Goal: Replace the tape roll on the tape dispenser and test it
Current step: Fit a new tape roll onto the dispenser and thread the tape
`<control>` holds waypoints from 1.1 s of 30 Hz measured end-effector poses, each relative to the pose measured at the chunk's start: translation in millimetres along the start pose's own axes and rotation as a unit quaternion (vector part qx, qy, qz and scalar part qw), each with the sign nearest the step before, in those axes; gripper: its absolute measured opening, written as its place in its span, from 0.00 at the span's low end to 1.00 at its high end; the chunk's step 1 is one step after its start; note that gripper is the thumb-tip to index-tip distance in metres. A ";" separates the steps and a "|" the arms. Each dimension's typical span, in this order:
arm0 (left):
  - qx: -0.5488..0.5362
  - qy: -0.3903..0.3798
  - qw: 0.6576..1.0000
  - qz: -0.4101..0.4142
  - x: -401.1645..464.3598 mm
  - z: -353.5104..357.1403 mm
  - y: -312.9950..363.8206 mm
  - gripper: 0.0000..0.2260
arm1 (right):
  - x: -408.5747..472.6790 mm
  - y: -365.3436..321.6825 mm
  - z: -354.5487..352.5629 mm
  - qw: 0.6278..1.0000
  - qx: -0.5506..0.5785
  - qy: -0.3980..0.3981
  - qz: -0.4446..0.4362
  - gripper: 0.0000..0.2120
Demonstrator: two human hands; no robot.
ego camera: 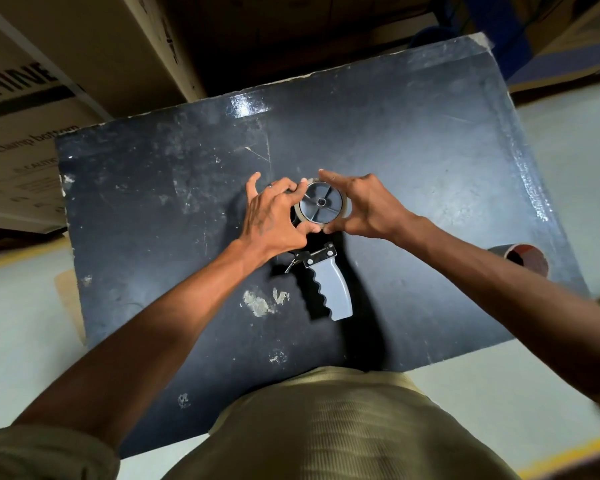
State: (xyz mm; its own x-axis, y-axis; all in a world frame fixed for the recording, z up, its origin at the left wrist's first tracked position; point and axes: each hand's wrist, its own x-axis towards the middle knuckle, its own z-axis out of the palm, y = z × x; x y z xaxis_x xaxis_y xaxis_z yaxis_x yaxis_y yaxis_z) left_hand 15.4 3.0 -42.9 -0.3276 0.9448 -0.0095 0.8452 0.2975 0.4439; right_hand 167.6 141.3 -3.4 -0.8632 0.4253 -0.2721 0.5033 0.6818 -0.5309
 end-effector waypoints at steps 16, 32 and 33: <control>-0.072 0.082 0.991 -0.081 -50.9 -13.0 -14.6 0.36 | -32.2 -0.4 19.7 0.990 0.104 0.089 0.017 0.48; 0.097 0.058 0.985 -0.128 -41.2 -4.9 16.5 0.09 | -100.0 -26.7 93.4 0.853 0.429 0.103 0.280 0.25; 0.098 0.056 0.985 -0.131 -39.6 -4.3 17.6 0.08 | -100.7 -27.7 94.7 0.845 0.445 0.093 0.282 0.24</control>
State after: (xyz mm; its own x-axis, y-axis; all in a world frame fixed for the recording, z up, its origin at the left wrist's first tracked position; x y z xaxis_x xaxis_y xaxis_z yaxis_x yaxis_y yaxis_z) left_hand 41.4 -29.8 -30.9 -0.5800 0.8146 0.0032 0.7876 0.5598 0.2576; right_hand 236.7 23.2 -37.4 -0.4325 0.6758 -0.5968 0.5310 -0.3440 -0.7744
